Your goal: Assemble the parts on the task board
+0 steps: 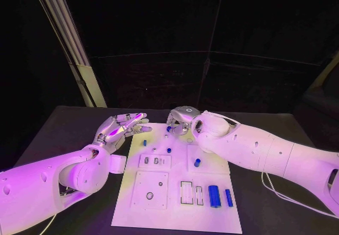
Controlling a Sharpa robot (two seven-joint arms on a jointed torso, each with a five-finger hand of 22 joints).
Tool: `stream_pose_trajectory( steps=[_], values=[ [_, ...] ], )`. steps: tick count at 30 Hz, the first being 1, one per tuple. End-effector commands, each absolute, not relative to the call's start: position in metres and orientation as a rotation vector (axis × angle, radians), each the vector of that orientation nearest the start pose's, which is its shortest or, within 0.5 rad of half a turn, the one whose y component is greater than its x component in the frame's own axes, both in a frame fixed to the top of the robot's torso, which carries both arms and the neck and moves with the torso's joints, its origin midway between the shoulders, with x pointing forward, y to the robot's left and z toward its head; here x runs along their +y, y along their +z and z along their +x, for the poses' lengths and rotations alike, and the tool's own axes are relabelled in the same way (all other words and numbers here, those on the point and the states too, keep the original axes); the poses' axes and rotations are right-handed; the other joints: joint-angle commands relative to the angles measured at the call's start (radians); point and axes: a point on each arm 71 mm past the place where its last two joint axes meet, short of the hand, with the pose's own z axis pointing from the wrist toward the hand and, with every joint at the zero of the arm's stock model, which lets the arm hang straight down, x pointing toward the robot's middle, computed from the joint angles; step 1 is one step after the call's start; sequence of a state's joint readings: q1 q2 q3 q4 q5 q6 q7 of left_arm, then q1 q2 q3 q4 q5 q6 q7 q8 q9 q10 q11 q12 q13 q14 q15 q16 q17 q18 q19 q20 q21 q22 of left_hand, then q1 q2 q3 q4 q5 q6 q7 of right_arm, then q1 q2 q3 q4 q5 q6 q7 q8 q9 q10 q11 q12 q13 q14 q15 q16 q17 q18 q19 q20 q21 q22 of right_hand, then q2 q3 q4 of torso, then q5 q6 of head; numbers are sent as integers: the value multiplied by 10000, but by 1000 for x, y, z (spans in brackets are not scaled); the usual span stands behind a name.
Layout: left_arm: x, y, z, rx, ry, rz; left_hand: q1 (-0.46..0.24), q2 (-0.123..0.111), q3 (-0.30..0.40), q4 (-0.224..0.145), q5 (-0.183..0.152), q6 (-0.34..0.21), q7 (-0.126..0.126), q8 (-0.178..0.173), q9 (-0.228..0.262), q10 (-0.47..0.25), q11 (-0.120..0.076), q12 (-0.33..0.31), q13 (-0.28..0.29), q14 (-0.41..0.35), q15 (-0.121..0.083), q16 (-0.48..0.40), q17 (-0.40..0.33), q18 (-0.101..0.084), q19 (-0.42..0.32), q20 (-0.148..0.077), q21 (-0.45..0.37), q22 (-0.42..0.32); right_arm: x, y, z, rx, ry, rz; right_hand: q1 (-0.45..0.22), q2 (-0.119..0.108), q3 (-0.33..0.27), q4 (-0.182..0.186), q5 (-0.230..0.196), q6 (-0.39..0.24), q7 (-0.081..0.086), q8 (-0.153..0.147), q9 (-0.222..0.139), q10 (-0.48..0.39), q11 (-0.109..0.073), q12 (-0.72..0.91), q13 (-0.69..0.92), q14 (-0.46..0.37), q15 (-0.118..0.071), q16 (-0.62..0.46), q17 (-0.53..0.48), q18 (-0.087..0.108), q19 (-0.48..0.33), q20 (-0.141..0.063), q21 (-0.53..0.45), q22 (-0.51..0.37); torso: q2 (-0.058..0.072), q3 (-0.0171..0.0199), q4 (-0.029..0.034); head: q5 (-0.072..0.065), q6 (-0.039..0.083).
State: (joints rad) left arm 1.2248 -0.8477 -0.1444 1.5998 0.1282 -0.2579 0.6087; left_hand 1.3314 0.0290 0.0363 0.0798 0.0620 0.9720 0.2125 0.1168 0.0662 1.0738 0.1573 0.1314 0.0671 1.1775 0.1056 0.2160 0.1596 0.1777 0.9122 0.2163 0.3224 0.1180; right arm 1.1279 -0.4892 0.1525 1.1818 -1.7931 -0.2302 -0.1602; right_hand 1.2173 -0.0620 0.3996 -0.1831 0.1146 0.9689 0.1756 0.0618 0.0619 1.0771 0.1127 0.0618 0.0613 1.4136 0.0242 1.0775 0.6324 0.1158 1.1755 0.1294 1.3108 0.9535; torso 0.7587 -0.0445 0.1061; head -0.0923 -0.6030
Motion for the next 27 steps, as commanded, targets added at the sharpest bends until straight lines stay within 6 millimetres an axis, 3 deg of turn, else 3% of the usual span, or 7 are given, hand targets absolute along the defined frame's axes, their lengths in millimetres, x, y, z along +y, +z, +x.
stream_pose_trajectory(
  steps=[1,6,9,16,19,23,27],
  values=[
    [190,-185,465,13209,-17621,-11252,-51,17,-22,-54,-3,11,13,-46,-8,-43,-2,-68,-12,-41,-2,-67,11,62,1,46,-63,-14,-115,-175,545,15238,5121,-3032,-2,-226,-433,195,-102,-459,13,-12,12,-566,42,5,4,-187,24,-531,-749,199,-396,42,-375,-636,1,-8,-1,-1,6],
    [191,-186,465,13242,-17554,-11283,-51,27,-16,-62,-3,0,17,-58,-10,-56,3,-82,-14,-48,1,-78,15,61,-3,48,-69,-20,-116,-173,544,15060,5300,-2863,404,-270,-1168,644,56,-1244,78,-9,9,-999,107,69,24,-248,77,-1169,-1525,310,-733,69,-858,-1346,-1,-6,-15,-5,11],
    [192,-186,465,13249,-17538,-11292,-51,27,-16,-62,-3,0,17,-58,-10,-56,3,-82,-14,-48,1,-78,15,61,-3,48,-69,-20,-119,-171,543,14970,5366,-2761,571,-208,-1346,807,209,-1031,93,18,33,-915,108,146,33,-170,72,-1190,-1494,298,-667,72,-889,-1351,6,-10,-3,-26,21],
    [195,-186,465,13208,-17471,-11305,-23,62,17,-101,0,-7,22,-79,-9,-73,8,-110,-15,-63,8,-106,26,61,-12,53,-83,-35,-149,-163,536,14898,5840,-1243,627,-1,-1260,1279,1346,-38,74,258,113,661,-88,862,184,293,-78,-278,-171,88,178,-22,-281,-217,-39,3,-72,-26,40],
    [196,-186,466,13186,-17450,-11305,-12,72,28,-113,0,-4,20,-81,-8,-72,7,-114,-14,-66,8,-112,29,61,-14,54,-86,-38,-167,-161,531,15230,5960,-438,451,-143,-1285,1505,1321,85,-83,259,96,1651,-314,1339,398,421,-233,97,351,-6,527,-131,9,323,-66,20,-125,-46,60],
    [198,-186,466,13159,-17412,-11310,-12,72,28,-113,0,-4,20,-81,-8,-72,7,-114,-14,-66,8,-112,29,61,-14,54,-86,-38,-196,-162,523,16102,5900,650,-22,-580,-1820,1997,1180,-19,-386,217,66,3230,-673,2568,1216,681,-538,984,1687,-193,1146,-431,519,1290,-104,49,-200,-67,87],
    [198,-186,466,13159,-17407,-11311,-5,78,35,-121,0,2,17,-81,-6,-66,5,-115,-13,-67,8,-117,32,61,-15,54,-88,-41,-218,-163,517,16645,5603,1160,27,-714,-2772,2746,1363,-308,-423,271,79,2997,-719,4146,2910,818,-602,2062,3330,-376,1669,-542,1011,2222,-132,71,-241,-206,110]
  ],
)
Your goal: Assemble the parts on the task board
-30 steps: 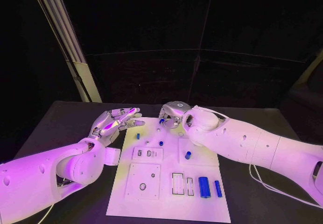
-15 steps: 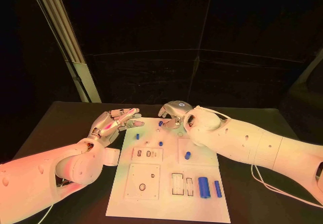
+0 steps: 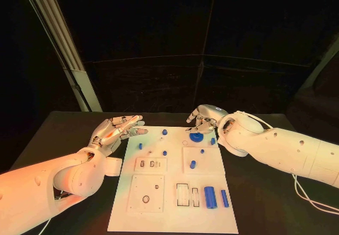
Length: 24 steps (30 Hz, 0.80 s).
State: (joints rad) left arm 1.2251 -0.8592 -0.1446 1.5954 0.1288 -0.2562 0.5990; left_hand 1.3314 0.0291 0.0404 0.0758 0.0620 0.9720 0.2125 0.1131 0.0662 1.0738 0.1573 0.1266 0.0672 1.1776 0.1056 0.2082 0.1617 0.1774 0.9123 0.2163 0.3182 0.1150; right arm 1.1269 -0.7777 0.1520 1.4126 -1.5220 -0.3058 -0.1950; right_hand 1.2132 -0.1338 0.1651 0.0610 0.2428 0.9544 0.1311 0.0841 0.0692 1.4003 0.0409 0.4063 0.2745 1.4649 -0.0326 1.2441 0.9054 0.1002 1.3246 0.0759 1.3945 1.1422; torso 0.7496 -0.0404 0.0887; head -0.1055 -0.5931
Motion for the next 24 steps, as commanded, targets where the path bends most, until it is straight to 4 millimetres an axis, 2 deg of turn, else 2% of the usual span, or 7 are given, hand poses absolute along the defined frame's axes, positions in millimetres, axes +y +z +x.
stream_pose_trajectory(
  steps=[1,3,4,9,15,20,24],
  values=[
    [198,-186,466,13160,-17406,-11311,-5,77,-5,-81,0,2,17,-44,-6,-66,5,-67,-14,-67,8,-39,12,63,-15,54,-46,-10,-223,-164,516,16759,5500,1257,136,-6,-636,462,69,-232,47,61,2,-338,7,1114,1250,319,-4,557,863,-242,257,-3,247,485,-47,37,-82,-91,8],
    [198,-186,467,13162,-17406,-11310,-5,77,-5,-81,0,2,17,-44,-6,-66,5,-67,-14,-67,8,-39,12,63,-15,54,-46,-10,-231,-165,515,16922,5318,1396,666,160,-1293,1115,123,-404,117,194,9,-907,34,2501,2959,288,42,890,1337,-287,364,74,378,727,-58,48,-109,-117,0],
    [198,-186,467,13167,-17414,-11309,-5,77,-5,-81,0,2,17,-44,-6,-66,5,-67,-14,-67,8,-39,12,63,-15,54,-46,-10,-236,-165,515,17012,5186,1473,789,61,-1457,1253,87,-443,131,232,8,-1012,74,2766,3323,299,39,978,1499,-298,395,88,409,798,-63,57,-123,-127,9],
    [197,-187,467,13184,-17430,-11306,-5,77,-5,-81,0,2,17,-44,-6,-66,5,-67,-14,-67,8,-39,12,63,-15,54,-46,-10,-245,-168,517,17169,4880,1594,1249,62,-1739,1757,142,-615,156,332,0,-1233,130,3297,4137,311,103,1154,1793,-306,426,120,462,902,-50,77,-120,-144,15],
    [196,-187,467,13209,-17443,-11307,-5,77,-5,-81,0,2,17,-44,-6,-66,5,-67,-14,-67,8,-39,12,63,-15,54,-46,-10,-244,-174,523,17454,4700,1614,1584,119,-1779,1896,317,-718,173,385,-4,-1132,144,3946,4935,354,118,1332,2135,-331,498,137,527,1047,-39,44,-72,-174,-4],
    [196,-188,468,13225,-17427,-11315,-5,77,-5,-81,0,2,17,-44,-6,-66,5,-67,-14,-67,8,-39,12,63,-15,54,-46,-10,-239,-177,524,17709,4635,1388,1737,127,-1817,1946,347,-790,190,405,-8,-1124,159,4205,5272,414,133,1525,2525,-369,608,150,610,1241,-28,52,-83,-154,-27],
    [196,-188,467,13246,-17435,-11319,-5,77,-5,-81,0,2,17,-44,-6,-66,5,-67,-14,-67,8,-39,12,63,-15,54,-46,-10,-237,-179,525,17813,4503,1180,1811,109,-1849,1973,353,-827,200,418,-9,-1074,169,4441,5544,425,144,1580,2624,-380,637,160,638,1299,-43,34,-102,-148,-64]
  ],
)
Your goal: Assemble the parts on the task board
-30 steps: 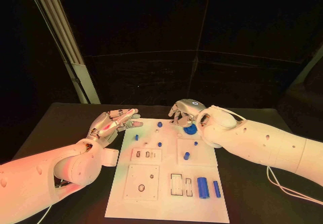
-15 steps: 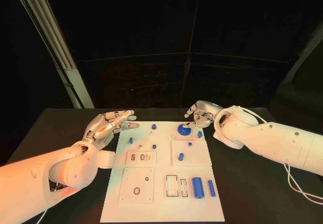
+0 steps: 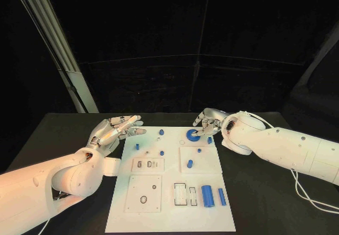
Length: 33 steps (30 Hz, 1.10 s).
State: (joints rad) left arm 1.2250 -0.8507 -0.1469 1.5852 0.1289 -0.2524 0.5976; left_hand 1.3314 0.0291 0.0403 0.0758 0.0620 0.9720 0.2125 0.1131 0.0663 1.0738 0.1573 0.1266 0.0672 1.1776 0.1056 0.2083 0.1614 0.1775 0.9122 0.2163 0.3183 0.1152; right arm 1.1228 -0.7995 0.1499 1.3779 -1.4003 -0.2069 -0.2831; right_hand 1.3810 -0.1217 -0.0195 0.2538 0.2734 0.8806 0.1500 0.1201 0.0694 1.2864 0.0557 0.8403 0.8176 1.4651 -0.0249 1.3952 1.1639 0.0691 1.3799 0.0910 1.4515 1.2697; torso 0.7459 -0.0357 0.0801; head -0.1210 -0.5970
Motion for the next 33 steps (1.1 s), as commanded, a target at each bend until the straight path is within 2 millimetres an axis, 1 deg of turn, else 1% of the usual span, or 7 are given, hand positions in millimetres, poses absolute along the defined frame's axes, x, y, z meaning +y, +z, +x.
stream_pose_trajectory(
  steps=[1,10,18,25,31,32,33],
  values=[
    [196,-188,467,13250,-17439,-11319,-5,78,-5,-81,0,2,16,-44,-6,-67,6,-67,-14,-67,8,-40,15,63,-15,54,-47,-13,-236,-180,525,17827,4484,1142,152,-11,-6,50,48,-95,13,61,-10,77,22,152,173,426,68,83,65,-72,91,10,74,39,-6,-16,-14,9,-29],
    [195,-189,468,13264,-17438,-11320,-5,78,-5,-81,0,2,16,-44,-6,-67,6,-67,-14,-67,8,-40,15,63,-15,54,-47,-13,-232,-185,526,17967,4189,655,360,35,9,29,88,-94,10,119,-1,135,21,491,573,446,74,187,264,-92,147,20,125,152,-8,-13,13,7,-83],
    [196,-189,468,13268,-17411,-11327,3,80,4,-102,-2,15,10,-47,-3,-53,2,-71,-11,-71,7,-53,22,64,-18,56,-53,-20,-231,-188,527,18044,3993,434,516,133,52,-14,158,-26,-6,203,12,215,7,827,956,456,68,258,402,-103,178,19,158,222,-7,-15,-11,18,-119],
    [196,-190,468,13275,-17401,-11331,3,80,4,-102,-2,15,10,-47,-3,-53,2,-71,-11,-71,7,-53,22,64,-18,56,-53,-20,-229,-189,527,18078,3905,276,744,256,149,-145,210,73,-29,297,20,253,-17,1056,1239,462,50,313,509,-113,204,8,187,283,-12,-17,-3,18,-142],
    [197,-190,469,13278,-17387,-11336,3,80,4,-102,-2,15,10,-47,-3,-53,2,-71,-11,-71,7,-53,22,64,-18,56,-53,-20,-228,-189,527,17962,3839,112,1147,460,479,-387,-77,225,-48,409,24,300,-48,1275,1530,472,25,375,640,-133,257,-14,234,391,-16,-19,-5,14,-146],
    [197,-190,469,13279,-17386,-11337,3,80,4,-102,-2,15,10,-47,-3,-53,2,-71,-11,-71,7,-53,22,64,-18,56,-53,-20,-227,-188,526,17897,3819,51,1218,501,554,-440,-219,261,-46,430,23,302,-48,1296,1567,473,23,385,662,-136,264,-19,241,407,-15,-16,-6,14,-146],
    [197,-190,469,13280,-17388,-11337,3,80,4,-102,-2,15,10,-47,-3,-53,2,-71,-11,-71,7,-53,22,64,-18,56,-53,-20,-227,-188,526,17799,3780,-28,1305,573,668,-504,-630,336,-53,467,26,356,-50,1414,1693,476,19,402,699,-140,275,-29,252,432,-13,-18,-9,16,-152]
  ],
)
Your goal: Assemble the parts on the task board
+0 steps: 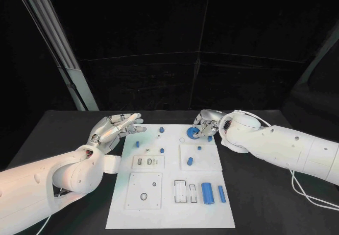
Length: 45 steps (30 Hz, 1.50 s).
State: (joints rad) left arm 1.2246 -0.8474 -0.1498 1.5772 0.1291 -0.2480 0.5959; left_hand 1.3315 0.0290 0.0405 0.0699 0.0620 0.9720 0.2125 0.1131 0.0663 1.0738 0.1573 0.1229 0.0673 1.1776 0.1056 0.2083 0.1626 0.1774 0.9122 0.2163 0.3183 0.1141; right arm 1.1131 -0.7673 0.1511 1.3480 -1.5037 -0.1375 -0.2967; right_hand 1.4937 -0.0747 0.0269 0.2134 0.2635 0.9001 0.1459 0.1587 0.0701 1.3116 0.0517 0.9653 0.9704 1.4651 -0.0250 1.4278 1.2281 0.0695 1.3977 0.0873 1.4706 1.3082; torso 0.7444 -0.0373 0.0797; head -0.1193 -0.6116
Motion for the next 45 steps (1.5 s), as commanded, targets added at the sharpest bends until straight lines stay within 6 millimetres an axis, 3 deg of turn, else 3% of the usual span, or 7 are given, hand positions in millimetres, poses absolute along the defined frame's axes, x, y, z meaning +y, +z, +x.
stream_pose_trajectory(
  steps=[1,4,8,14,19,25,45],
  values=[
    [197,-190,469,13281,-17390,-11337,2,80,3,-43,-2,15,11,-47,-3,-53,2,-34,-12,-71,7,-53,10,64,-18,56,-54,-9,-226,-188,525,17700,3747,-109,240,159,310,-158,-888,217,-16,117,21,155,-16,281,289,479,14,91,91,-149,109,4,72,73,4,-2,-5,-1,-14],
    [197,-190,469,13285,-17394,-11337,2,80,3,-43,-2,15,11,-47,-3,-53,2,-34,-12,-71,7,-53,10,64,-18,56,-54,-9,-222,-187,524,17241,3632,-480,419,291,615,-325,-1456,490,-48,241,38,288,-54,572,595,490,-10,131,184,-164,156,-11,108,162,4,0,-5,-7,-15],
    [197,-190,469,13290,-17394,-11339,2,80,3,-43,-2,15,11,-47,-3,-53,2,-34,-12,-71,7,-53,10,64,-18,56,-54,-9,-216,-184,521,16562,3599,-973,577,373,1010,-495,-1608,813,-134,366,49,434,-123,887,928,506,-60,178,297,-189,227,-47,159,289,6,-2,1,-5,-21],
    [197,-190,469,13291,-17384,-11343,8,88,13,-57,-2,21,6,-50,-2,-44,-1,-38,-10,-72,6,-62,16,65,-19,56,-58,-14,-204,-179,516,15850,3985,-1416,303,227,1422,-494,-1269,1095,-207,387,7,614,-188,1236,1320,521,-115,220,403,-220,317,-104,222,441,-2,-1,7,15,-29],
    [197,-190,469,13280,-17367,-11344,8,88,13,-57,-2,21,6,-50,-2,-44,-1,-38,-10,-72,6,-62,16,65,-19,56,-58,-14,-189,-174,508,15431,4725,-1523,-264,-125,1596,-296,-378,1158,-219,258,-34,729,-186,1458,1597,534,-120,250,481,-239,371,-112,261,535,-6,-5,10,76,-15],
    [197,-190,468,13288,-17388,-11339,8,88,13,-57,-2,21,6,-50,-2,-44,-1,-38,-10,-72,6,-62,16,65,-19,56,-58,-14,-172,-170,503,15164,5201,-1525,-451,-240,1725,-248,-121,1177,-218,180,-38,755,-188,1513,1696,535,-118,253,498,-242,383,-113,271,560,0,-13,33,91,13],
    [193,-190,469,13322,-17457,-11318,17,103,29,-75,-2,27,0,-55,-1,-37,-5,-44,-9,-71,5,-73,23,66,-18,56,-62,-21,-109,-182,510,15674,5550,-2026,-554,-283,1824,-225,-27,1200,-215,137,-37,719,-183,1430,1654,526,-117,235,464,-242,380,-113,271,561,16,-18,38,290,-75]
  ],
)
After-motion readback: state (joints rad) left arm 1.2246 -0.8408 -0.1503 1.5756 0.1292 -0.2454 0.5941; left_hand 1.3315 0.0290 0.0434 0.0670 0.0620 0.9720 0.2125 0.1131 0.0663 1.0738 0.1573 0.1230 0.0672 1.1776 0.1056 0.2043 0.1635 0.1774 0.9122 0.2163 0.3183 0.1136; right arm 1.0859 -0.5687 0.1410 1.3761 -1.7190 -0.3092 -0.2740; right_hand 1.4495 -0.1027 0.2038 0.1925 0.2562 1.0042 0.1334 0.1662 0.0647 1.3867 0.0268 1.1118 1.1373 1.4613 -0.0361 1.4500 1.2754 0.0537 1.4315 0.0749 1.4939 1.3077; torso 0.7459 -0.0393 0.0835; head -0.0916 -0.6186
